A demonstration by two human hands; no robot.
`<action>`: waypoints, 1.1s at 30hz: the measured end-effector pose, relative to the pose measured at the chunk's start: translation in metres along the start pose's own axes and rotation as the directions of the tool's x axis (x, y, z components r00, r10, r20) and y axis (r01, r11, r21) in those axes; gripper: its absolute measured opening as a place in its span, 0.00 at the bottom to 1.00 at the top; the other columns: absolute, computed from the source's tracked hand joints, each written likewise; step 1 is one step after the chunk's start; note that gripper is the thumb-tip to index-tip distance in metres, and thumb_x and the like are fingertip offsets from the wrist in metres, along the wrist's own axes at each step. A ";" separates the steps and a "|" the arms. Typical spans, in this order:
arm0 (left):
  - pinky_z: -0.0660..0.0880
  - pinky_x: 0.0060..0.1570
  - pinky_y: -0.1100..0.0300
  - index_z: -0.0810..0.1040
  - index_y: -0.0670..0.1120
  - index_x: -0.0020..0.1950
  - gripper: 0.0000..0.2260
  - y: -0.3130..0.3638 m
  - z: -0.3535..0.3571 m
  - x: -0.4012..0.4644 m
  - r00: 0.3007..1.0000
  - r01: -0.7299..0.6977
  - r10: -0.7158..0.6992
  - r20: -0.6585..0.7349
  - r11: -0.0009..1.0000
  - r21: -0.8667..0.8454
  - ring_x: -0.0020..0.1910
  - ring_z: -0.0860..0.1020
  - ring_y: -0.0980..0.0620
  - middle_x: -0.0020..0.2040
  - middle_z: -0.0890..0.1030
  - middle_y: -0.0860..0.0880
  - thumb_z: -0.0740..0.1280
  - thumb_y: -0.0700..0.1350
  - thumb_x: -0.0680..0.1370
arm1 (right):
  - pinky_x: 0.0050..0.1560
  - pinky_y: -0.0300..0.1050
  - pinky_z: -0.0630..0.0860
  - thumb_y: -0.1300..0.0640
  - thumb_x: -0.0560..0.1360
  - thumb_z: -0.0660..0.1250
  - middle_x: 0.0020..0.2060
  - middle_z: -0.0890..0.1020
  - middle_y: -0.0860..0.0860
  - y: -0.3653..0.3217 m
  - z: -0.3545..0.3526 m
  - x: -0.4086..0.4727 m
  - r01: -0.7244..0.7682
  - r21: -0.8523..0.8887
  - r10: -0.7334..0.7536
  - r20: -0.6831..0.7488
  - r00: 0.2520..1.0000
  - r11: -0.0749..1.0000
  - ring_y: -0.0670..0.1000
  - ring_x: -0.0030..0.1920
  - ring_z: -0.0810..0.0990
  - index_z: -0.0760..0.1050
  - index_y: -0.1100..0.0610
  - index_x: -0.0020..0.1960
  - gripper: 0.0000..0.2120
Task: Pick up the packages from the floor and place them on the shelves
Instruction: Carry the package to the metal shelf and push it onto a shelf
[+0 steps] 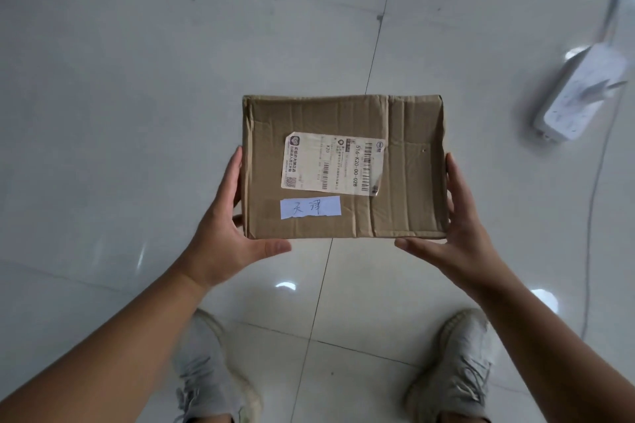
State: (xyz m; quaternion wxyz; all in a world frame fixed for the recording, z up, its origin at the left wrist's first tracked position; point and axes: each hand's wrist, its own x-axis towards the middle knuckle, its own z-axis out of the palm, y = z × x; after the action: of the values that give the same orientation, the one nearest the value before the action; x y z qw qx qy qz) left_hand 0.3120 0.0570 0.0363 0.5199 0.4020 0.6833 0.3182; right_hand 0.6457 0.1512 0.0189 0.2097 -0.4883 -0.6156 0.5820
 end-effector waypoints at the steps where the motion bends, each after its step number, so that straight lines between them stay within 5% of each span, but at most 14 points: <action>1: 0.76 0.64 0.68 0.44 0.59 0.87 0.64 0.017 -0.004 -0.006 1.000 -0.006 0.006 -0.008 1.000 -0.001 0.75 0.69 0.71 0.71 0.66 0.83 0.83 0.51 0.61 | 0.68 0.29 0.70 0.53 0.65 0.83 0.82 0.56 0.38 -0.018 -0.006 -0.002 0.004 0.007 -0.004 0.000 1.000 1.000 0.31 0.77 0.65 0.47 0.39 0.82 0.59; 4: 0.77 0.66 0.62 0.46 0.59 0.87 0.64 0.069 -0.018 -0.025 0.998 -0.040 0.041 -0.051 0.999 0.015 0.75 0.70 0.70 0.75 0.67 0.78 0.86 0.54 0.63 | 0.70 0.31 0.70 0.41 0.64 0.83 0.84 0.57 0.45 -0.072 -0.025 -0.011 0.033 0.021 -0.033 -0.004 0.999 0.999 0.37 0.80 0.65 0.48 0.39 0.83 0.60; 8: 0.79 0.63 0.64 0.49 0.59 0.87 0.64 0.133 -0.034 -0.053 0.992 -0.083 0.082 -0.094 0.996 -0.010 0.79 0.71 0.59 0.81 0.68 0.63 0.86 0.57 0.61 | 0.69 0.30 0.71 0.42 0.64 0.81 0.80 0.60 0.36 -0.140 -0.046 -0.023 0.091 0.016 -0.091 -0.011 0.996 0.996 0.39 0.79 0.66 0.48 0.36 0.84 0.58; 12: 0.77 0.59 0.73 0.50 0.59 0.86 0.63 0.195 -0.049 -0.081 0.984 -0.135 0.126 -0.129 0.988 -0.068 0.77 0.71 0.64 0.79 0.69 0.69 0.85 0.64 0.60 | 0.72 0.34 0.70 0.30 0.65 0.78 0.81 0.60 0.36 -0.207 -0.062 -0.038 0.121 0.012 -0.121 -0.022 0.992 0.993 0.42 0.81 0.65 0.48 0.36 0.84 0.57; 16: 0.77 0.61 0.71 0.51 0.56 0.87 0.65 0.255 -0.068 -0.112 0.977 -0.167 0.151 -0.150 0.981 -0.103 0.77 0.73 0.61 0.81 0.70 0.60 0.82 0.70 0.59 | 0.78 0.44 0.68 0.28 0.66 0.76 0.79 0.61 0.32 -0.272 -0.078 -0.055 0.180 -0.046 -0.182 -0.035 0.983 0.983 0.43 0.81 0.64 0.48 0.40 0.85 0.58; 21: 0.78 0.59 0.73 0.52 0.58 0.86 0.64 0.327 -0.095 -0.156 0.966 -0.207 0.184 -0.181 0.972 -0.115 0.74 0.76 0.64 0.78 0.73 0.63 0.81 0.71 0.58 | 0.78 0.54 0.68 0.27 0.66 0.75 0.77 0.62 0.27 -0.355 -0.094 -0.077 0.210 -0.095 -0.216 -0.050 0.975 0.973 0.42 0.81 0.65 0.48 0.41 0.85 0.58; 26: 0.77 0.56 0.76 0.53 0.65 0.82 0.59 0.390 -0.125 -0.199 0.949 -0.256 0.229 -0.218 0.961 -0.106 0.70 0.76 0.70 0.71 0.75 0.76 0.81 0.72 0.58 | 0.79 0.50 0.66 0.25 0.65 0.75 0.75 0.61 0.24 -0.431 -0.099 -0.098 0.243 -0.100 -0.249 -0.052 0.967 0.965 0.39 0.80 0.63 0.48 0.39 0.84 0.58; 33: 0.76 0.58 0.74 0.51 0.61 0.86 0.64 0.460 -0.158 -0.269 0.939 -0.260 0.230 -0.256 0.961 -0.090 0.73 0.76 0.66 0.76 0.75 0.67 0.82 0.70 0.57 | 0.78 0.58 0.68 0.26 0.64 0.75 0.75 0.62 0.25 -0.522 -0.106 -0.135 0.277 -0.114 -0.281 -0.019 0.960 0.954 0.40 0.80 0.64 0.49 0.35 0.84 0.58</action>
State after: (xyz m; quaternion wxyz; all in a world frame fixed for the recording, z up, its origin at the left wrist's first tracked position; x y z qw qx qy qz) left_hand 0.2964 0.0356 0.5910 0.4123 0.4095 0.6653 0.4687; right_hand 0.6062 0.1719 0.5666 0.2732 -0.4176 -0.7057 0.5029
